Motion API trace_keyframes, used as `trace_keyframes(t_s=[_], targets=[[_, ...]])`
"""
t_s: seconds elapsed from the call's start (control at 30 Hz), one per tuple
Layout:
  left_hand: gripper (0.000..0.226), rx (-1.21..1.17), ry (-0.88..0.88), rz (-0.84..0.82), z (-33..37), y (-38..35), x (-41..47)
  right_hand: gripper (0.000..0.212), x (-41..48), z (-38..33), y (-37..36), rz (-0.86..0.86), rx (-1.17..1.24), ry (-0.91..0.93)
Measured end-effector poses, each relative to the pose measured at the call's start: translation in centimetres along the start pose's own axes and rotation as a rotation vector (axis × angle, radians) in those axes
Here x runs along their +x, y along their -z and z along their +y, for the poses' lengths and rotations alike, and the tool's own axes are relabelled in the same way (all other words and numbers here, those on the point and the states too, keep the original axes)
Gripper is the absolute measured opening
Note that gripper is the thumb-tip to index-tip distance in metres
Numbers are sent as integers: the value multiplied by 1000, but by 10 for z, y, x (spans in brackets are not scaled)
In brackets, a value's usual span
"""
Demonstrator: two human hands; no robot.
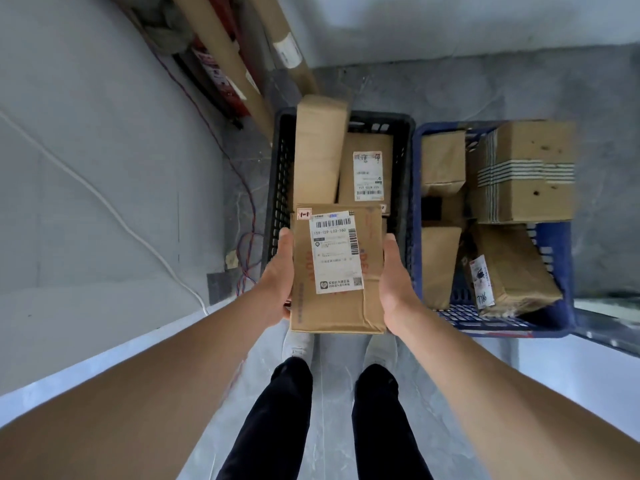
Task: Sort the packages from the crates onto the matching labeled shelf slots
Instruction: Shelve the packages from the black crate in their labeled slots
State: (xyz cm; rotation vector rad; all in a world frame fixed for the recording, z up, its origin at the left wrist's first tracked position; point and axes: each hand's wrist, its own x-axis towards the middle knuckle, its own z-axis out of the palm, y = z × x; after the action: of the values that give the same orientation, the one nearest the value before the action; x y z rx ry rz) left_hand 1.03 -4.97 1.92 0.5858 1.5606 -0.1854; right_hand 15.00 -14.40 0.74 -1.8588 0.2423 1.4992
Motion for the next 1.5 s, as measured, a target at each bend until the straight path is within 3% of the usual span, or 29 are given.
trace_keyframes(t_s=[0.13, 0.3, 0.63, 0.83, 0.9, 1.03, 1.37, 1.5], targets=[[85, -13, -84, -34, 32, -6, -55, 58, -46, -37, 11, -8, 3, 123], [99, 38, -144, -106, 65, -12, -121, 56, -112, -78, 27, 3, 57, 250], [73, 164, -393, -219, 107, -25, -255, 61, -236, -108, 52, 118, 274, 382], [85, 239, -521, -367, 121, -43, -331, 64, -311, -120, 75, 189, 433, 493], [88, 266, -590, -440, 119, -60, -371, 68, -350, -119, 100, 215, 516, 534], [89, 280, -649, -432, 119, -73, -404, 61, -380, -119, 115, 261, 536, 603], [75, 430, -890, -609, 86, -135, -526, 83, -512, -95, 179, 501, 625, 813], [74, 441, -935, -695, 72, -155, -571, 63, -557, -80, 204, 582, 597, 901]])
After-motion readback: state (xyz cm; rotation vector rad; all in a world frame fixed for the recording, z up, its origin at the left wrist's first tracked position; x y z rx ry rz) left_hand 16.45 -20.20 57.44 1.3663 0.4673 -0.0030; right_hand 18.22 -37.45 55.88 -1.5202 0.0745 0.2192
